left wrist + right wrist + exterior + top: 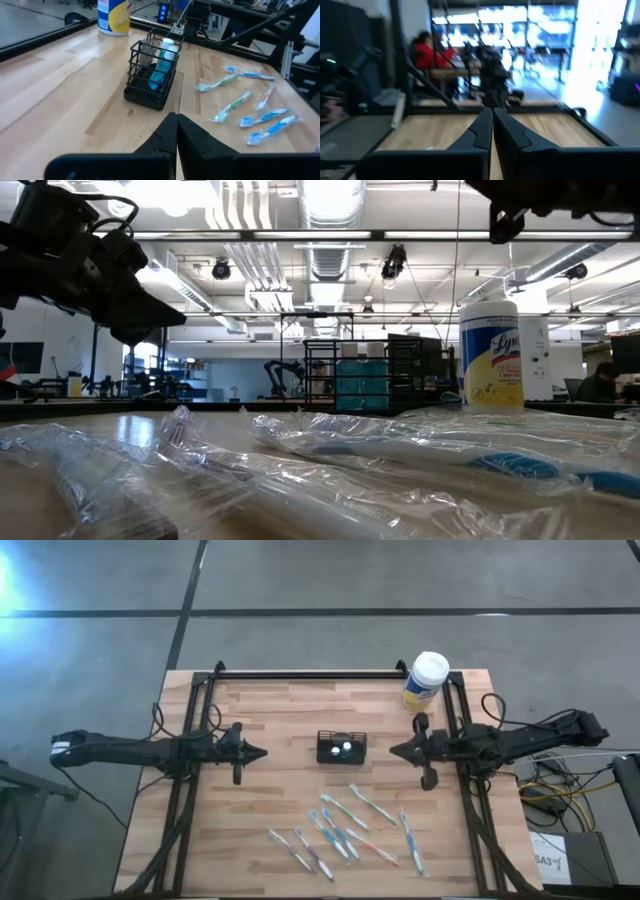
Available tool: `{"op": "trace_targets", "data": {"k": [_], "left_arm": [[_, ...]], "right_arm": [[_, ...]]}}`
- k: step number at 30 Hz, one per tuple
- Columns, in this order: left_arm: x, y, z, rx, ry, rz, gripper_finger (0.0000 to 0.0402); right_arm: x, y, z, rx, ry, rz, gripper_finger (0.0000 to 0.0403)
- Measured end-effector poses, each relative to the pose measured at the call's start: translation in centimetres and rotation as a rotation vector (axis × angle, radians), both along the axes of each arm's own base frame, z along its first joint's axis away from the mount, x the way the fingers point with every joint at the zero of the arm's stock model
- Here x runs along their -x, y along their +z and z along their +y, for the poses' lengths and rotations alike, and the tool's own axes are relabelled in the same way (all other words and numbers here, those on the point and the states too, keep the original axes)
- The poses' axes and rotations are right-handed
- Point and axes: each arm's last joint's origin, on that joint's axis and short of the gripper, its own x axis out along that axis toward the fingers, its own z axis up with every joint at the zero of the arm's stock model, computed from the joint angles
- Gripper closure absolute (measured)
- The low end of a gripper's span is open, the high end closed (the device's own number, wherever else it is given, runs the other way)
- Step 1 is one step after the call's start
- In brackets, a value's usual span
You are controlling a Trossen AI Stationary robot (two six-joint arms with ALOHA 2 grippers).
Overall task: Pick & Place toothbrushing station
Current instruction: Put the right green toothbrush into the wire organizer
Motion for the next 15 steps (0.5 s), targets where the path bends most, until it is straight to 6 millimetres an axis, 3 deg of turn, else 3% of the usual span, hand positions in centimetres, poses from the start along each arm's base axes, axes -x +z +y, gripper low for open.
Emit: {"op": "trace_targets", "data": {"k": [15], "left_arm": [[-0.1, 0.8, 0.0, -0.078, -0.012, -0.075, 0.04]], "right_arm": [[2.1, -4.5, -0.2, -0.018, 0.057, -0.148, 0.0394]]}}
